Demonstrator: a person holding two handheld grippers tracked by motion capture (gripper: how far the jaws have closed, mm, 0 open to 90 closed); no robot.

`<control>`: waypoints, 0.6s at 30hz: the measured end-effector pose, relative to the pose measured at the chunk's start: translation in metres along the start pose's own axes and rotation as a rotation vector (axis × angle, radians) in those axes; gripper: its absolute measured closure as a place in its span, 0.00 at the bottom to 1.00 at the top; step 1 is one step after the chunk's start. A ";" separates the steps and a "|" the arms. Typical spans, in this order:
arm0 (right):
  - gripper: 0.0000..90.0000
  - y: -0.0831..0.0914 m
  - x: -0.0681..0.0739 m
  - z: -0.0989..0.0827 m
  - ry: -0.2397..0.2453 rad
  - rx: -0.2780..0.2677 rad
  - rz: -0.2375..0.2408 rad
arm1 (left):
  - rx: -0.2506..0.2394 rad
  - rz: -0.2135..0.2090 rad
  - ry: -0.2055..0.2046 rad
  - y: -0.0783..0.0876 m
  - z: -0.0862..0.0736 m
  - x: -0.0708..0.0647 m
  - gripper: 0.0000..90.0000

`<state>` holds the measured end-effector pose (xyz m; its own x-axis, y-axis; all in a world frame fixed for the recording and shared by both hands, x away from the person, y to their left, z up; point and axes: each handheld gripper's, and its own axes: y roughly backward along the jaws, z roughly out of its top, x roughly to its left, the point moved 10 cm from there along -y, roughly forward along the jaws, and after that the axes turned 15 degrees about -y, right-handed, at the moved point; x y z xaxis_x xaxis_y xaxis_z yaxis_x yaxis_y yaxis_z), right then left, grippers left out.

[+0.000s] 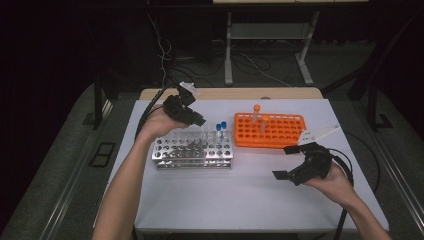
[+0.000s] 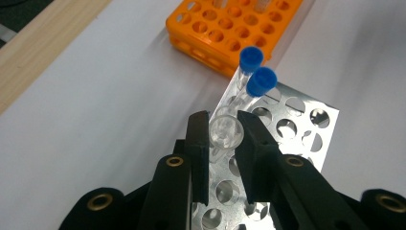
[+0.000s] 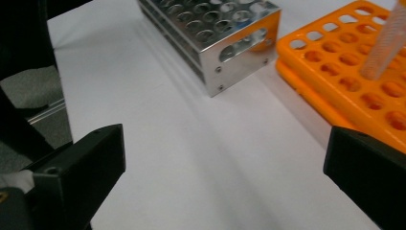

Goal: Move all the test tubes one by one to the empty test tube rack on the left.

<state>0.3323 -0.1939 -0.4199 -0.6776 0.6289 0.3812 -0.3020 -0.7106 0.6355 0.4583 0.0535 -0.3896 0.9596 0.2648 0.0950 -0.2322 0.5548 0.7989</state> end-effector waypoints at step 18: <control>0.00 -0.003 -0.034 0.029 -0.024 -0.011 -0.051 | -0.022 -0.049 0.052 -0.015 -0.014 -0.004 0.73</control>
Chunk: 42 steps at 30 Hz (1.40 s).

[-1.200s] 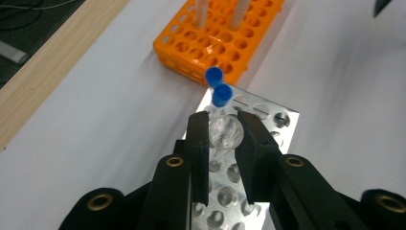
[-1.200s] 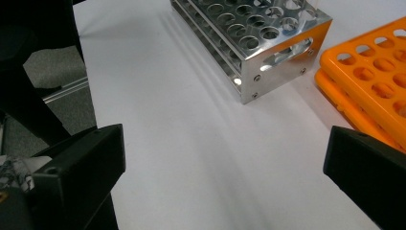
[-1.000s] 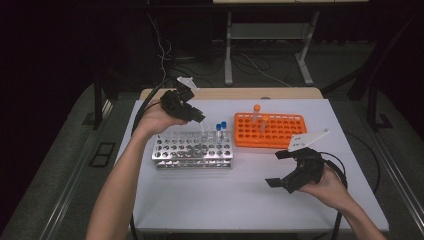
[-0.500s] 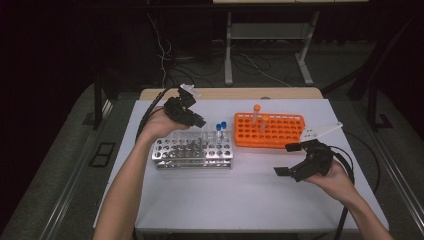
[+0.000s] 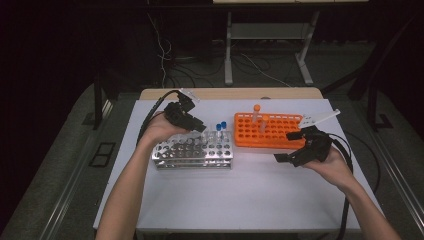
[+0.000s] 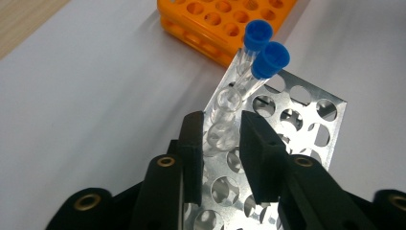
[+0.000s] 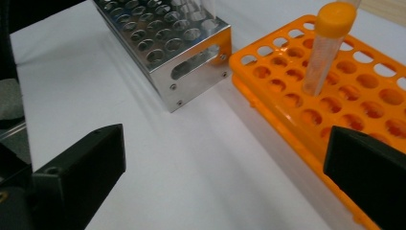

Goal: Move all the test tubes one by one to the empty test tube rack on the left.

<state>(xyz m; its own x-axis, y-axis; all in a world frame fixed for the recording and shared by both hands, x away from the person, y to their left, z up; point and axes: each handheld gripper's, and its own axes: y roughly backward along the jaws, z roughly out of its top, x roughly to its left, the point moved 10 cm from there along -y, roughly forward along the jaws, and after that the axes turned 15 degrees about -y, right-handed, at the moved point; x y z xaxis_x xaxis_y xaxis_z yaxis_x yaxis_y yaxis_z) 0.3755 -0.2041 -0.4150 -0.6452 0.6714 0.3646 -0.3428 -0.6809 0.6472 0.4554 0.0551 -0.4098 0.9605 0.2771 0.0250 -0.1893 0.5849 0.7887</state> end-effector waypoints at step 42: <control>0.26 -0.058 -0.072 0.048 -0.036 -0.017 -0.074 | -0.177 0.114 0.067 0.074 -0.013 -0.076 0.00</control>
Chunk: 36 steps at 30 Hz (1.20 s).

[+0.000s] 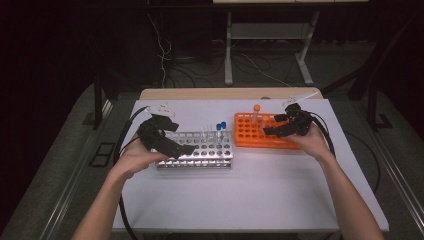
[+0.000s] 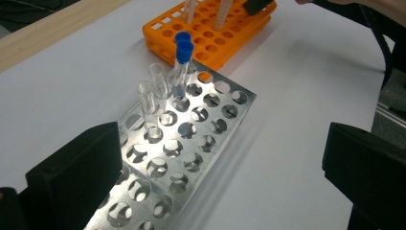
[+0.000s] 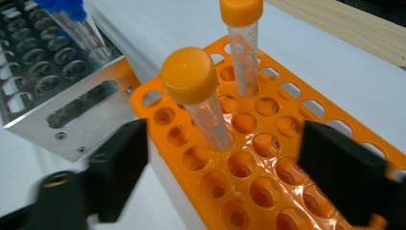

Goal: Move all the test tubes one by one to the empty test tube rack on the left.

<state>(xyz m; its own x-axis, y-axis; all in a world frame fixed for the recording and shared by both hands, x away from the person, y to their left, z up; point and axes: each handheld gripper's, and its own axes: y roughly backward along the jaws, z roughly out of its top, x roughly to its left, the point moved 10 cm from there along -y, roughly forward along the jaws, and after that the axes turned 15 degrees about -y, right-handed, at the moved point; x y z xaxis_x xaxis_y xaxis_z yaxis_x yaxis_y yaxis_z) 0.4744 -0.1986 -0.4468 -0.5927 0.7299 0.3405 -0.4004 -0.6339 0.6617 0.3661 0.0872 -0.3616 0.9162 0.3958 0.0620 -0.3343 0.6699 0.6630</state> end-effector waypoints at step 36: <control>0.82 0.012 0.024 0.014 0.138 -0.023 -0.076 | 0.012 -0.019 -0.026 -0.002 -0.006 -0.011 0.00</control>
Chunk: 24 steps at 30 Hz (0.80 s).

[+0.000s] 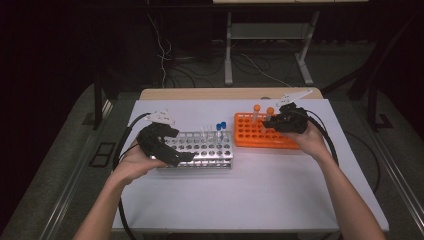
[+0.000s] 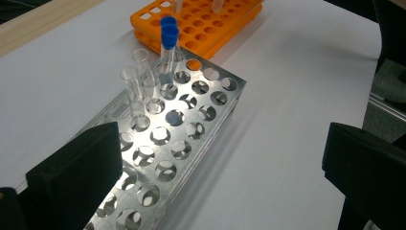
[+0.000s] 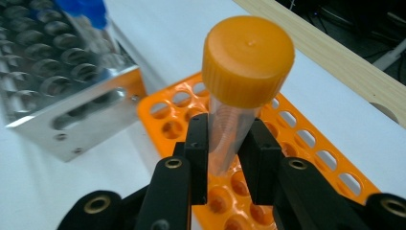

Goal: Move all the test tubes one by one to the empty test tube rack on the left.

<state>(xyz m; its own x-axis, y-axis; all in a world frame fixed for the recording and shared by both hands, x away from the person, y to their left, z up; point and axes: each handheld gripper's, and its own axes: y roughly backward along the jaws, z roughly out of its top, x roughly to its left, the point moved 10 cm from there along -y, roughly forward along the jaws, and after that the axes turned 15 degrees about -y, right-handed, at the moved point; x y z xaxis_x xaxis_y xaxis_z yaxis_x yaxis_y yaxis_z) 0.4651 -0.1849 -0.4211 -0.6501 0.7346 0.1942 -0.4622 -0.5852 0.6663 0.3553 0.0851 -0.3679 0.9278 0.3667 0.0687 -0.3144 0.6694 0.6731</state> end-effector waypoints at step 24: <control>0.82 0.055 0.080 -0.018 0.079 0.101 0.169 | 0.008 -0.047 -0.098 -0.006 0.028 -0.022 0.00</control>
<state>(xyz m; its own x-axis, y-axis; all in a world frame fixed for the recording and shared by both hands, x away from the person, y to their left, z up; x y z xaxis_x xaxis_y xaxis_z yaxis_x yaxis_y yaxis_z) 0.3773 -0.1641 -0.3818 -0.7601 0.5975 0.2554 -0.2822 -0.6576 0.6985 0.3419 0.0548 -0.3531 0.9567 0.2703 0.1084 -0.2693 0.6791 0.6829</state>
